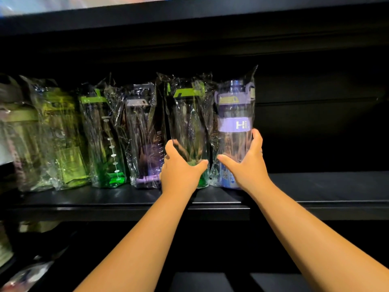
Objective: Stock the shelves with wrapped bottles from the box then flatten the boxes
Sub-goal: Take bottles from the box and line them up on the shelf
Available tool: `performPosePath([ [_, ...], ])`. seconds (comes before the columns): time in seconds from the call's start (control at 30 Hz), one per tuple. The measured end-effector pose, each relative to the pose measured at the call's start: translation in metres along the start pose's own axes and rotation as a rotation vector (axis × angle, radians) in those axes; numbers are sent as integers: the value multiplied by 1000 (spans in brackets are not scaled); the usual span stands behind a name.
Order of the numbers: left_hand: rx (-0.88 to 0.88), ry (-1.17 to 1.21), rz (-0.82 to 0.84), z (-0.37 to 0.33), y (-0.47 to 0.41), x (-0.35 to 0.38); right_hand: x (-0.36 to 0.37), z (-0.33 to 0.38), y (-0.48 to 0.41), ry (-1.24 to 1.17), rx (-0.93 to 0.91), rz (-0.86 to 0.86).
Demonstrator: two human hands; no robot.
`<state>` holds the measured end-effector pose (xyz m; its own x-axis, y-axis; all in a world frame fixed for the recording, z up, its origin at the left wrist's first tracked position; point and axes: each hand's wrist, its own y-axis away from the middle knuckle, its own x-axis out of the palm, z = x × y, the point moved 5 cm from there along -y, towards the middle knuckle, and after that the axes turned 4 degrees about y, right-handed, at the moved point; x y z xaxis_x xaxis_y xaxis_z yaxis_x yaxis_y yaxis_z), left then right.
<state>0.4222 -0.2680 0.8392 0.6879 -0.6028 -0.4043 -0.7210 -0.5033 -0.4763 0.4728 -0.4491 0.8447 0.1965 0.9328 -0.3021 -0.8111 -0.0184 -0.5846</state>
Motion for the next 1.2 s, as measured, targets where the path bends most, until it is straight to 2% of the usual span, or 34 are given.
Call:
performPosePath([
  [0.2, 44, -24, 19, -3, 8, -3, 2, 3, 5, 26, 25, 11],
  [0.33, 131, -122, -13, -6, 23, -13, -10, 13, 19, 230, -3, -40],
  [0.4, 208, -168, -41, -5, 37, -22, -16, 20, 37, 375, -72, -53],
  [0.5, 355, -264, -106, 6, 72, -39, -11, 26, 82, 533, -271, -50],
  [0.63, 494, -504, -113, 47, 133, -63, 14, 17, 156, 556, -468, 95],
  [0.73, 446, -622, -28, 93, 183, -79, 37, 3, 209, 514, -534, 271],
  [0.97, 58, -850, 221, 208, 316, -92, 114, -60, 335, 534, -513, 810],
  [1.2, -319, -871, 361, 321, 413, -127, 198, -105, 449, 593, -424, 1233],
])
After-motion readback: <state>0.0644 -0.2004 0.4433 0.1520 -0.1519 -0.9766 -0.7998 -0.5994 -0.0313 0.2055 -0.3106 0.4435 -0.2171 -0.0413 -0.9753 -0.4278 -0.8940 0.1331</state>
